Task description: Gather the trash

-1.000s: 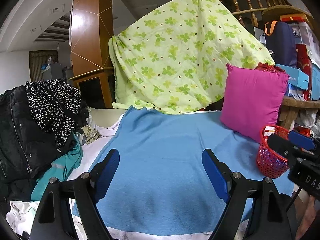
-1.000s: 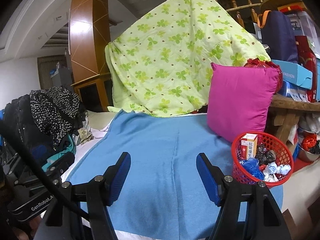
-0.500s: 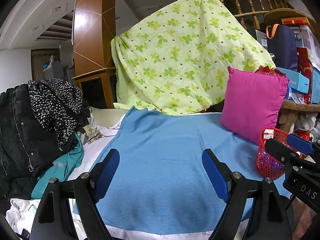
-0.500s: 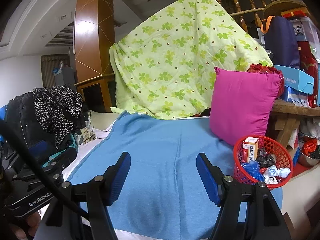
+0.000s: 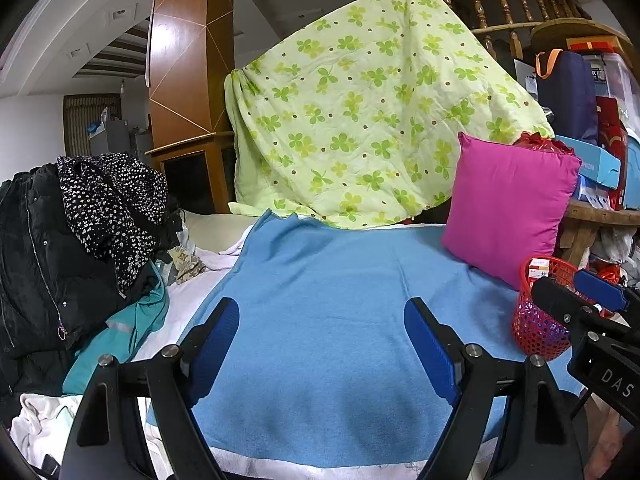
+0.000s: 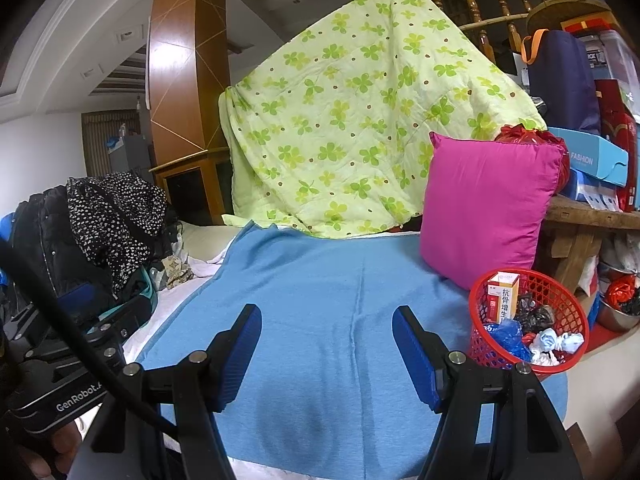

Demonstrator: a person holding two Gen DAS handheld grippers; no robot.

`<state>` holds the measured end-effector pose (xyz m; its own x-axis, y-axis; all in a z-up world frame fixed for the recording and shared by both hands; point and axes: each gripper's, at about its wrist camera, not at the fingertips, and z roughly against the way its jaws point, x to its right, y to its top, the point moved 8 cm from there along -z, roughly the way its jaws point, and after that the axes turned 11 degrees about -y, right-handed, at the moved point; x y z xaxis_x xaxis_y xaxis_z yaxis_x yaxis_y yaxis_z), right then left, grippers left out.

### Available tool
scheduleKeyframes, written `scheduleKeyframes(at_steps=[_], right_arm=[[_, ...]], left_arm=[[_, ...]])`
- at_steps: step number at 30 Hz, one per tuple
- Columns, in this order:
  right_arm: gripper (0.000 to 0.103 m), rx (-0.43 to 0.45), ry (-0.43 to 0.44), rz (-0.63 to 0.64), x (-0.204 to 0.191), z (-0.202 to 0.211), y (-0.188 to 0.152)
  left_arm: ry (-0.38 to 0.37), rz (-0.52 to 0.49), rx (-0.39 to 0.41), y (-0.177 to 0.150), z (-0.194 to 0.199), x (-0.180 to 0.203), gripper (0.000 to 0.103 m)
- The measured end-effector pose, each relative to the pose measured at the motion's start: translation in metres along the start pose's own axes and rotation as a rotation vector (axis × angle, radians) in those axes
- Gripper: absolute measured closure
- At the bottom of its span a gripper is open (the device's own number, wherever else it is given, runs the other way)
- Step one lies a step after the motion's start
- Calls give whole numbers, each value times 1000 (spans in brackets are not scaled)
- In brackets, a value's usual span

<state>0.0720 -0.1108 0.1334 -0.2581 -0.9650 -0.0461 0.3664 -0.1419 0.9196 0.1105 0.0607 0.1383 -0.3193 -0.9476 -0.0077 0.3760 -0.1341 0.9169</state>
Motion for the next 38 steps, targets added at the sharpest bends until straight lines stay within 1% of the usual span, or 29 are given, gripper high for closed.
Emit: scheduleKeyframes(at_steps=[16,21,25,31,35,38], right_arm=[[31,9,-3,-13,0,2,1],[31,4,-5,-21,2,-1,3],[31,0,-6,-24,5,-10,7],[31,-12,-12,-34,11,-31,7],[31,-24,-21,-42,16,-50,6],[31,-33,-37,-49,23,-74,3]], left_arm=[[7,9,5,2,1,-2,18],[8,11,-4,3,-4,-2,18],[7,8,-6,5,-9,-1,18],[9,6,-21,8,-28,1,18],[4,10,-33,9,-48,0,18],[14,14,-43,4,-72,-2,18]])
